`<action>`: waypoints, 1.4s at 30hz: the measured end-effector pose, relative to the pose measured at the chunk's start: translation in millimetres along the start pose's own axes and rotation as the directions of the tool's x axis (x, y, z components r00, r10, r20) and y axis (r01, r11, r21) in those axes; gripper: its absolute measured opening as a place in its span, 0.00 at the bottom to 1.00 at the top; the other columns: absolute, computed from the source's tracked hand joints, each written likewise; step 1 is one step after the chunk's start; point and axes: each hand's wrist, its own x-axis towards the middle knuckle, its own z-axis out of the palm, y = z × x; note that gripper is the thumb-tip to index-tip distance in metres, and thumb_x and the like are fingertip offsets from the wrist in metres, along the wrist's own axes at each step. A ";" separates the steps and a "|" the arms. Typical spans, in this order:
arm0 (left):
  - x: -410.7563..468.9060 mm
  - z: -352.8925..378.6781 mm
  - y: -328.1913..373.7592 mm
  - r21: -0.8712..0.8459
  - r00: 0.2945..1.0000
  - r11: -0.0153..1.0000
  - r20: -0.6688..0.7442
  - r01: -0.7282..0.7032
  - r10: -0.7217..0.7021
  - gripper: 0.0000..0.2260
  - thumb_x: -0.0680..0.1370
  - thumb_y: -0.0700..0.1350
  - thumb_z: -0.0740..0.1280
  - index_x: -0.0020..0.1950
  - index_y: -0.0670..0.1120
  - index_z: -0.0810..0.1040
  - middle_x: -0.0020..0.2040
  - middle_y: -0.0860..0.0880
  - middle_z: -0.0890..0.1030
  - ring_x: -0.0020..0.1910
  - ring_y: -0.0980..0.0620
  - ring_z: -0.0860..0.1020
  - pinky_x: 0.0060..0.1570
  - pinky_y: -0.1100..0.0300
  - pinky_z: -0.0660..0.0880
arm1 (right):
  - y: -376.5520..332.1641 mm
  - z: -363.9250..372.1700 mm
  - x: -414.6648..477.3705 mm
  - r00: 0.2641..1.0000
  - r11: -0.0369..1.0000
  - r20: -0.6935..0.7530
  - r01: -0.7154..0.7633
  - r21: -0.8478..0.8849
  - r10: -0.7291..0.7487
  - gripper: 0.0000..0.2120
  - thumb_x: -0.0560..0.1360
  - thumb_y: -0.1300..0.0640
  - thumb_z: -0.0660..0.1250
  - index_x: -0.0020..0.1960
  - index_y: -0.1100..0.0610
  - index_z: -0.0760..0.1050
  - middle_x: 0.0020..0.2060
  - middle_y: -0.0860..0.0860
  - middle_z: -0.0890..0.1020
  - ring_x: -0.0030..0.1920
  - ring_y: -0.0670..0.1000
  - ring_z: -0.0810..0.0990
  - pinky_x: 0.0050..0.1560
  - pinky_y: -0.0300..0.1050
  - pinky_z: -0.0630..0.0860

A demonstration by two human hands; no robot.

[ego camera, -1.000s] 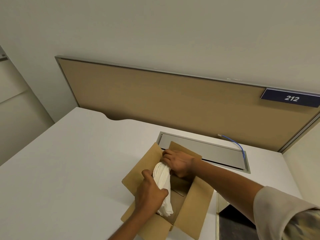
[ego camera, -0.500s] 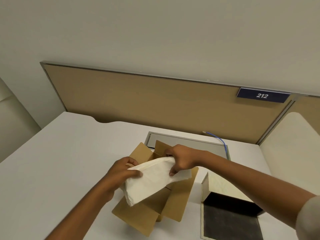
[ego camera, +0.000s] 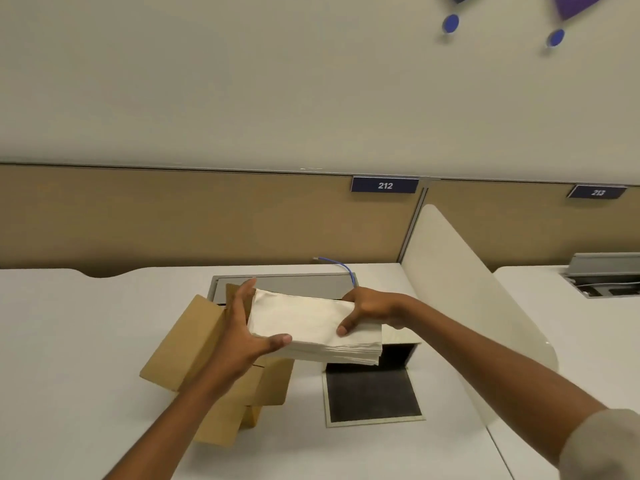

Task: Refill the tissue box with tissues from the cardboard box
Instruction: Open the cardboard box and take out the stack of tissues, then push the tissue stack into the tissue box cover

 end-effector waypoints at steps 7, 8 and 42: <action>-7.1 33.9 -6.6 0.007 0.968 0.997 0.241 0.076 -0.076 0.41 0.57 0.59 0.81 0.65 0.69 0.64 0.64 0.56 0.68 0.59 0.53 0.71 0.50 0.58 0.77 | 46.3 8.7 -40.8 0.987 0.998 -0.153 -0.054 -0.036 0.048 0.26 0.61 0.48 0.81 0.53 0.60 0.79 0.49 0.54 0.82 0.48 0.54 0.82 0.47 0.49 0.80; -8.7 39.8 -10.1 0.018 0.967 0.997 0.241 0.079 -0.081 0.40 0.58 0.58 0.81 0.65 0.67 0.65 0.63 0.55 0.68 0.58 0.52 0.71 0.50 0.58 0.77 | 53.8 11.8 -43.3 0.981 0.997 -0.186 -0.067 -0.038 0.059 0.27 0.62 0.48 0.81 0.55 0.58 0.78 0.52 0.54 0.81 0.51 0.54 0.81 0.50 0.49 0.80; 1.9 198.6 -165.9 0.299 0.948 0.908 0.030 0.294 -0.317 0.38 0.65 0.48 0.80 0.68 0.56 0.63 0.65 0.50 0.69 0.58 0.53 0.68 0.51 0.64 0.71 | 280.2 82.5 33.8 0.744 0.928 -0.595 0.090 -0.361 -0.303 0.22 0.76 0.58 0.70 0.69 0.56 0.73 0.69 0.64 0.66 0.68 0.62 0.69 0.58 0.48 0.74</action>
